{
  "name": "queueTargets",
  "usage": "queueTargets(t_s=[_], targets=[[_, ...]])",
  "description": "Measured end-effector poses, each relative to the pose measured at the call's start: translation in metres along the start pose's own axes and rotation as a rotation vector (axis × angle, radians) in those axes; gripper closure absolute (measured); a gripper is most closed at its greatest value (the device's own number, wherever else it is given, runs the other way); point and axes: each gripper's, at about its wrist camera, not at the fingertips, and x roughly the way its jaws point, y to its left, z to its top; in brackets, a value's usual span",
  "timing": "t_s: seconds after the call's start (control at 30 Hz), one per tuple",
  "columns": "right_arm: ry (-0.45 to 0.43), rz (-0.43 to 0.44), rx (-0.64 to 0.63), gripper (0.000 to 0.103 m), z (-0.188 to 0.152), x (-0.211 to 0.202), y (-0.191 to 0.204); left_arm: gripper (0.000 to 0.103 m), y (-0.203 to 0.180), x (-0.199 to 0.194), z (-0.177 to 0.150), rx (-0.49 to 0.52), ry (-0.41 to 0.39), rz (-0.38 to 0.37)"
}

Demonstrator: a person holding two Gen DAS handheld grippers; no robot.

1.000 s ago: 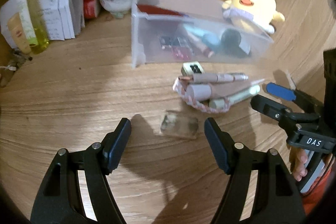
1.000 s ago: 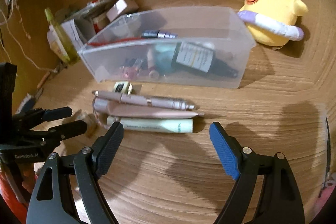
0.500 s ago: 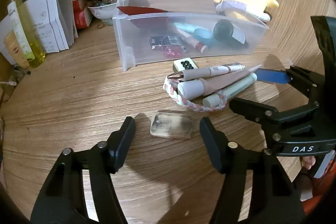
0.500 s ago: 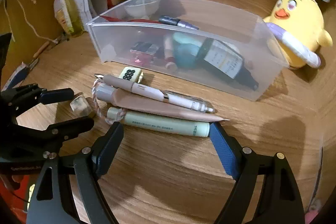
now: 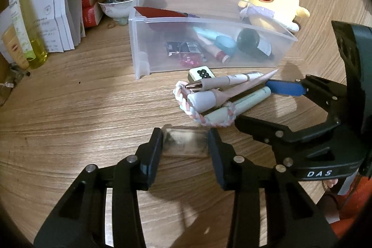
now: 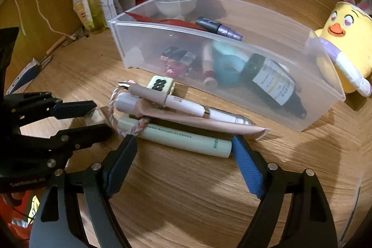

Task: Organize objects
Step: 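Grasp the clear rectangular block with the left tool while the right tool grasps the mint-green tube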

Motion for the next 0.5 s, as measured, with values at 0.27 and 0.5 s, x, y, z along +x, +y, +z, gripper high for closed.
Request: queueTargets(t_s=[0.27,0.5], targets=[[-0.001,0.023,-0.012,0.043,-0.013,-0.006,0.003,0.063,0.013,0.0,0.005,-0.039,0.003,0.015],[0.023,0.072,-0.039,0.046,-0.026,-0.013,0.018,0.063,0.026,-0.006,0.001,-0.067,-0.002,0.012]])
